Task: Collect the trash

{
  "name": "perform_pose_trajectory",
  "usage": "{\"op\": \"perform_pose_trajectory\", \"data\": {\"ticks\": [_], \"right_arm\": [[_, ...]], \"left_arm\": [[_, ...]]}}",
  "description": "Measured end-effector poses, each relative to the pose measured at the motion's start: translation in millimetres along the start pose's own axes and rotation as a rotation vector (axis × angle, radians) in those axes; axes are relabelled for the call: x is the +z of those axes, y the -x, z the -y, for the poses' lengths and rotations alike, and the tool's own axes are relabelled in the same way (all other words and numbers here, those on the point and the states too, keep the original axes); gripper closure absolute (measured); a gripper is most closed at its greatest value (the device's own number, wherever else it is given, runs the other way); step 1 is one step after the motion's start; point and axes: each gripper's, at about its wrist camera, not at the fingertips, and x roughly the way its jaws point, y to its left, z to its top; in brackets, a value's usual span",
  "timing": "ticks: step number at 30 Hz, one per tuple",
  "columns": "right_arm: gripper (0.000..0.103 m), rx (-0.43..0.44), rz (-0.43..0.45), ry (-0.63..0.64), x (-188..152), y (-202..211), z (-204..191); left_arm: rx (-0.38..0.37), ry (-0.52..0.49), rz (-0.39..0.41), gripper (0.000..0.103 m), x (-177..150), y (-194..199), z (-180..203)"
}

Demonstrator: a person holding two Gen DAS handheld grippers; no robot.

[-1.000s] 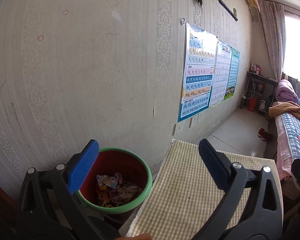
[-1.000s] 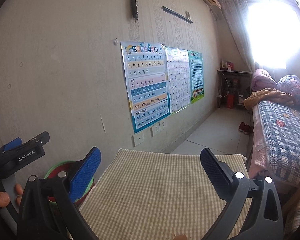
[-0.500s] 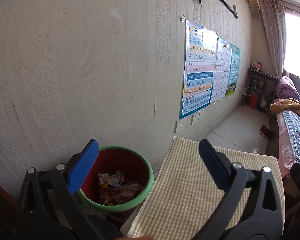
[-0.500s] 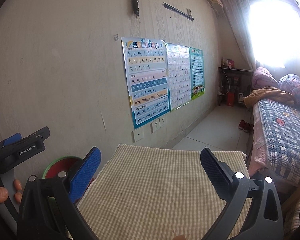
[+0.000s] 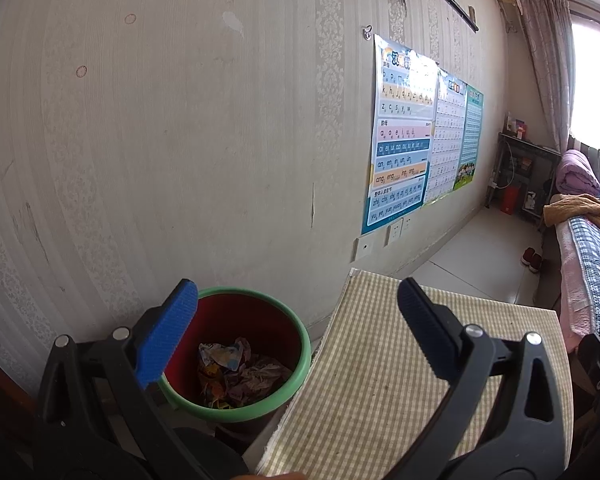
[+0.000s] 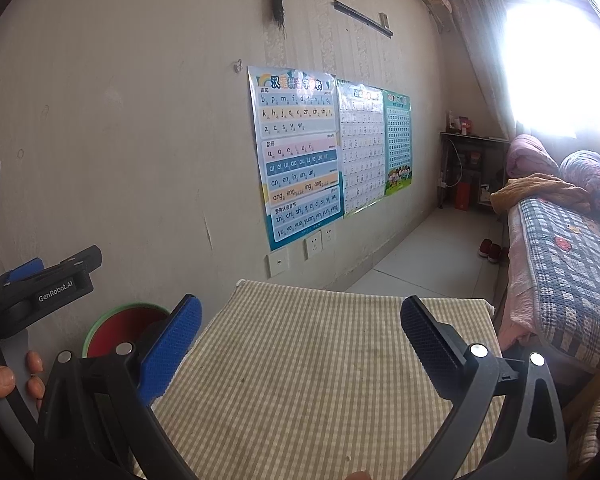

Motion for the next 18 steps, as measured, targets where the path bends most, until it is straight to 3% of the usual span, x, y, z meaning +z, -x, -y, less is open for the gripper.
{"op": "perform_pose_trajectory", "data": {"ticks": [18], "right_arm": [[0.006, -0.014, -0.035, -0.011, -8.0, -6.8, 7.5]], "left_arm": [[0.018, -0.012, -0.028, 0.005, -5.3, -7.8, 0.2]]}}
